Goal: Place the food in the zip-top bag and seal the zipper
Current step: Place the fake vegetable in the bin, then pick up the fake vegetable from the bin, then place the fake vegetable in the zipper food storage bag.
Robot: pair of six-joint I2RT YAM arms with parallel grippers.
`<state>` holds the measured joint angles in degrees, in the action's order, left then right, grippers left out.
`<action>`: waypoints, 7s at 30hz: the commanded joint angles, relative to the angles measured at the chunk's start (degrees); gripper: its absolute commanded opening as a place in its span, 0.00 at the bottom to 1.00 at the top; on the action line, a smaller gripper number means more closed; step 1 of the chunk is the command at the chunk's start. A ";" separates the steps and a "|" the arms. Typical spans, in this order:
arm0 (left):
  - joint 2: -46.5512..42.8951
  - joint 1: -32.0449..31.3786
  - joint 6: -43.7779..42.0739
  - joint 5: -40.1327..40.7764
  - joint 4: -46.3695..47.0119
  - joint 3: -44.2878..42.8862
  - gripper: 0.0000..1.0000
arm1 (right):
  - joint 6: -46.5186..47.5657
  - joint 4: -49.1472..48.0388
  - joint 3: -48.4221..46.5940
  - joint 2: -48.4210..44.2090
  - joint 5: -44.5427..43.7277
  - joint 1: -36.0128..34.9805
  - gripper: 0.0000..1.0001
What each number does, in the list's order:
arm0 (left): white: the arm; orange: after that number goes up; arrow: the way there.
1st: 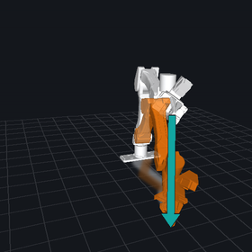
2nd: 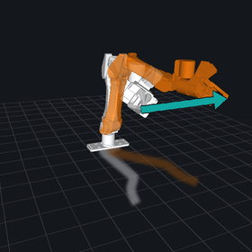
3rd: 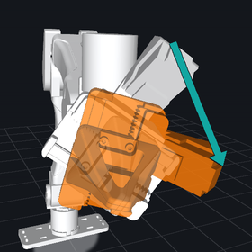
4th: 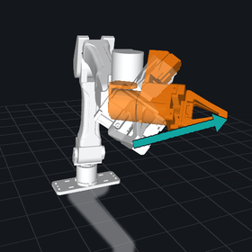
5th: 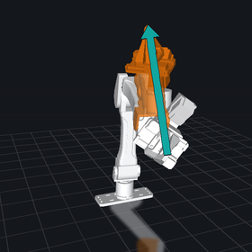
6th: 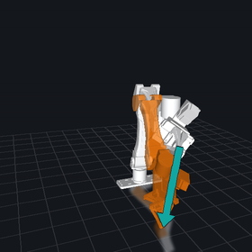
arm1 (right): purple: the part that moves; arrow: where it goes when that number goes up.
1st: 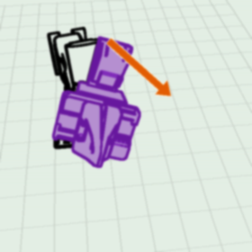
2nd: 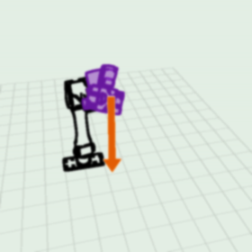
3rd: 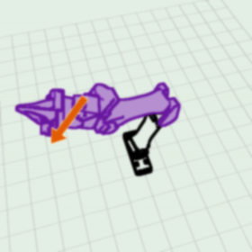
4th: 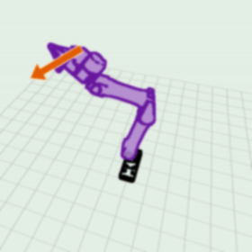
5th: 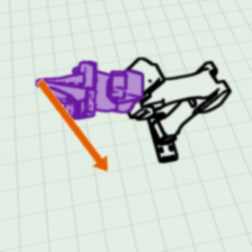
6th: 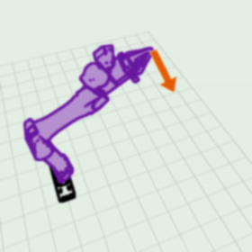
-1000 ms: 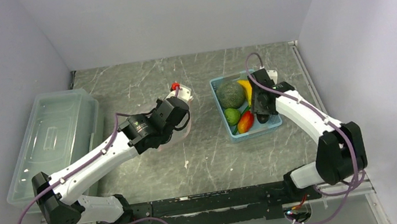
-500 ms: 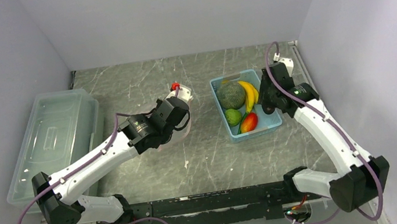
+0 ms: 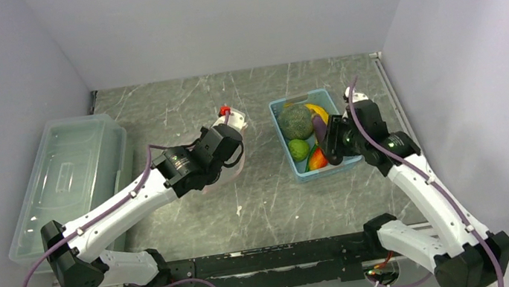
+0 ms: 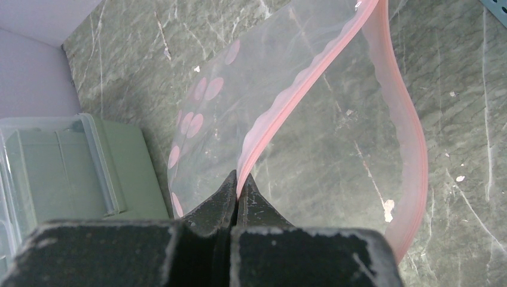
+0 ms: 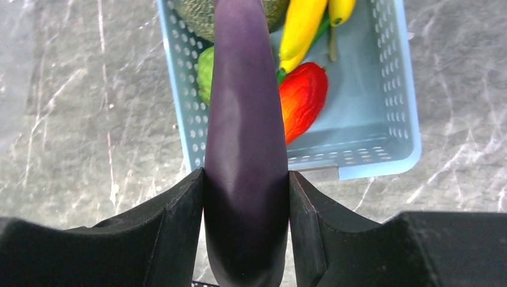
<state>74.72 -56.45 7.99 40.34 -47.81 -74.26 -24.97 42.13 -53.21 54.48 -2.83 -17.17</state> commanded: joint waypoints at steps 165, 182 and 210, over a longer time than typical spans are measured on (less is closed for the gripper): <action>0.87 9.38 10.17 -11.26 0.63 -5.53 0.00 | -6.67 -85.26 9.72 -3.07 0.24 -20.55 0.00; 1.01 9.85 11.28 -13.74 -0.83 -8.99 0.00 | 2.25 -98.63 12.01 7.66 -6.38 -31.14 0.00; -1.92 15.46 10.56 -15.37 0.76 -6.95 0.00 | 10.01 -72.39 19.78 -4.53 9.98 -35.08 0.00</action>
<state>74.22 -41.69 18.24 25.45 -48.73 -80.97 -17.45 -36.75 -33.06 51.94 2.35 -51.64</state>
